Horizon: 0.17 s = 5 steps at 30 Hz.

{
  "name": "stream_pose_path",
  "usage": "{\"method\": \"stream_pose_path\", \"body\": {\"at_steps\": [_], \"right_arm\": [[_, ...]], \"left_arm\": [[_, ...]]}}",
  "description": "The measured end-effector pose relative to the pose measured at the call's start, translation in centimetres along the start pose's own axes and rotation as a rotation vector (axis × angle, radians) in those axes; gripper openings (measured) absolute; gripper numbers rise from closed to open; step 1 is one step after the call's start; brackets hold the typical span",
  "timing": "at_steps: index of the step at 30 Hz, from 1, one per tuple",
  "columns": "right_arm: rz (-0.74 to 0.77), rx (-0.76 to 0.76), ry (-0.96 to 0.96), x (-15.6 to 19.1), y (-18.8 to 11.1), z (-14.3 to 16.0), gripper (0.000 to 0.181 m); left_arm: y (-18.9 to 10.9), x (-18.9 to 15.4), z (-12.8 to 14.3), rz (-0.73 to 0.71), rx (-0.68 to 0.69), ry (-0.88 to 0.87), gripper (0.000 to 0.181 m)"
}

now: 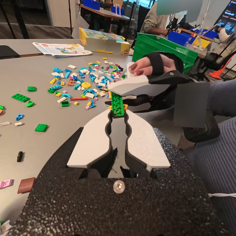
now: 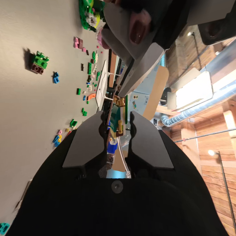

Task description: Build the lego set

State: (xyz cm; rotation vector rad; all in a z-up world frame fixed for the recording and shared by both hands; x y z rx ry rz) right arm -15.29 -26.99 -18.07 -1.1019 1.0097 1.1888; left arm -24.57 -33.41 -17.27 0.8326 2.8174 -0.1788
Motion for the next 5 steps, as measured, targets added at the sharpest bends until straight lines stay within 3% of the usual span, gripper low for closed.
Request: {"method": "stream_pose_path", "body": {"at_steps": [1, 5], "right_arm": [[-0.004, -0.003, 0.001, 0.01, -0.06, -0.04, 0.023], [-0.007, 0.018, 0.005, 0.05, -0.37, 0.28, 0.022]], "left_arm": [[0.06, -0.05, 0.04, 0.004, 0.008, 0.010, 0.017], [-0.22, -0.39, 0.22, 0.029, 0.032, 0.015, 0.031]]}}
Point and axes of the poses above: each gripper's, where its closed fingertips meet, y out along the fingers, z out of its underside, x = y × z across the jaws, the point moved 7 cm from there along -y, back along the fingers, and after that the axes turned 12 degrees about -x, right-handed, at the moved point
